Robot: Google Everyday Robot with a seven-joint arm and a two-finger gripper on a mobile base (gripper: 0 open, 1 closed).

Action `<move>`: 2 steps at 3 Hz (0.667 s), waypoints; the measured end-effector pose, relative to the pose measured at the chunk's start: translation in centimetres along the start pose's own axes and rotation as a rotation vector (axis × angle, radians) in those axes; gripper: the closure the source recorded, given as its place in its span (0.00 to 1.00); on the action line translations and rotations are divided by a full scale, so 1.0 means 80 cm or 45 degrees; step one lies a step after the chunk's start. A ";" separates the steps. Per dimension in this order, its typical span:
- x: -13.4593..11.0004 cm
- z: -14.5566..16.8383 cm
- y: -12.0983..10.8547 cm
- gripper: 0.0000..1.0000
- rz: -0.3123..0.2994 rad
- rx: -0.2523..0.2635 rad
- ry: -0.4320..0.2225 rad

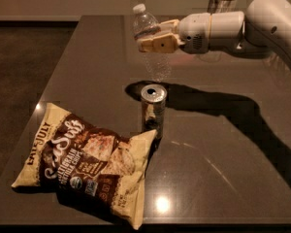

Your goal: Place water bottle upright

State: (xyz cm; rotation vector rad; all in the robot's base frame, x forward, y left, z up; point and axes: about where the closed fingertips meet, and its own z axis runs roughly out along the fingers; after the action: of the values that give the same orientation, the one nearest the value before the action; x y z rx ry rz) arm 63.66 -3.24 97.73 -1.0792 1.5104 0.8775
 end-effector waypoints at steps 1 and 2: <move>0.000 0.005 -0.005 1.00 0.013 0.002 -0.152; 0.010 0.014 -0.005 1.00 0.038 -0.005 -0.264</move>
Offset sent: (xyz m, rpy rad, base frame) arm 0.0101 0.0043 -0.0162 0.2745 -0.0521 -0.0086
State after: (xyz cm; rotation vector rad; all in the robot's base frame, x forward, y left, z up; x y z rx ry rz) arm 64.34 -2.46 96.72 -0.9401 1.3556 0.9823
